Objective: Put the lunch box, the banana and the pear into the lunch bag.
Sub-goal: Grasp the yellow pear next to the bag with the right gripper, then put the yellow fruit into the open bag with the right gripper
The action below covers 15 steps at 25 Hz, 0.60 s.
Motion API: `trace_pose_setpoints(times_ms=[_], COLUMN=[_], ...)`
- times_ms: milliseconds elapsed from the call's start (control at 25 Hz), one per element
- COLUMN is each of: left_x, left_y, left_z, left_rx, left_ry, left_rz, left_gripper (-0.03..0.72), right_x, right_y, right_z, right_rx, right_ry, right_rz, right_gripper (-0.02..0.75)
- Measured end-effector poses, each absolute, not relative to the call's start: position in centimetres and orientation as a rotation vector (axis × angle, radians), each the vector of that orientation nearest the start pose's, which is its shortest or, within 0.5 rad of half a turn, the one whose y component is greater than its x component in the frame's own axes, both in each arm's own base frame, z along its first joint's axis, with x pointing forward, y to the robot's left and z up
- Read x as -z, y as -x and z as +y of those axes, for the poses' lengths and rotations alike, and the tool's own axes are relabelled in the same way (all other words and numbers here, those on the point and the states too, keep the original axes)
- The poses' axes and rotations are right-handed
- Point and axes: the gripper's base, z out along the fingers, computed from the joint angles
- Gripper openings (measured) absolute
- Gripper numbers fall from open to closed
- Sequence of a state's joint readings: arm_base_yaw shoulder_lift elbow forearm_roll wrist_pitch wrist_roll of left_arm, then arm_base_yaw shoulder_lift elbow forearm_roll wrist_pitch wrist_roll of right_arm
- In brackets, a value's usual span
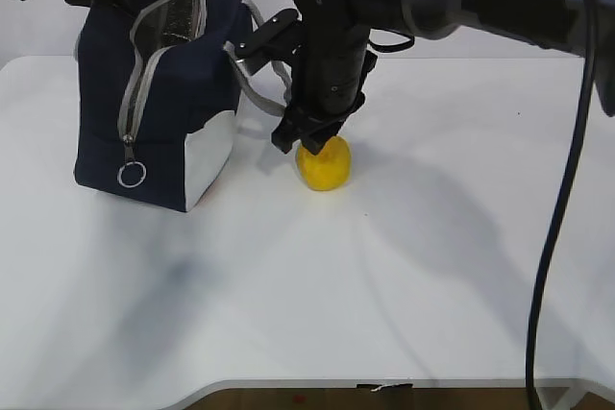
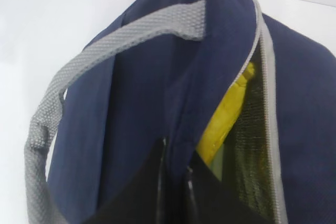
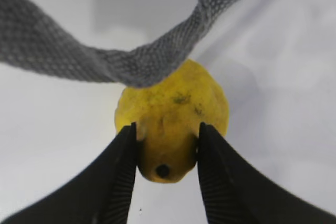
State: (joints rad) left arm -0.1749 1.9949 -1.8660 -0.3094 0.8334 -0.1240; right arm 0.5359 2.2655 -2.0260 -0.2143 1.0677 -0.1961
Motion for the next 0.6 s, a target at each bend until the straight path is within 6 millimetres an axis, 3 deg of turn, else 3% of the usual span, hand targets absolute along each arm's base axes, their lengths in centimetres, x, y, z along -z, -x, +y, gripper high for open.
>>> trace_pose_setpoints(times_ms=[400,600], left_x=[-30.9,-30.9], left_y=[-45.0,-45.0], left_z=[-10.0,-10.0], left_rx=[0.504,0.504], left_ry=[0.092,0.091], left_rz=[2.456,2.458], left_gripper=[0.002,0.002], right_x=[-24.6,-28.2], right_y=[-43.1,-42.3], right_z=[23.2,22.1], right_rx=[0.257,0.327], right_ry=[1.056,1.031], right_rz=[2.535,2.478], right_gripper=[0.303,0.303])
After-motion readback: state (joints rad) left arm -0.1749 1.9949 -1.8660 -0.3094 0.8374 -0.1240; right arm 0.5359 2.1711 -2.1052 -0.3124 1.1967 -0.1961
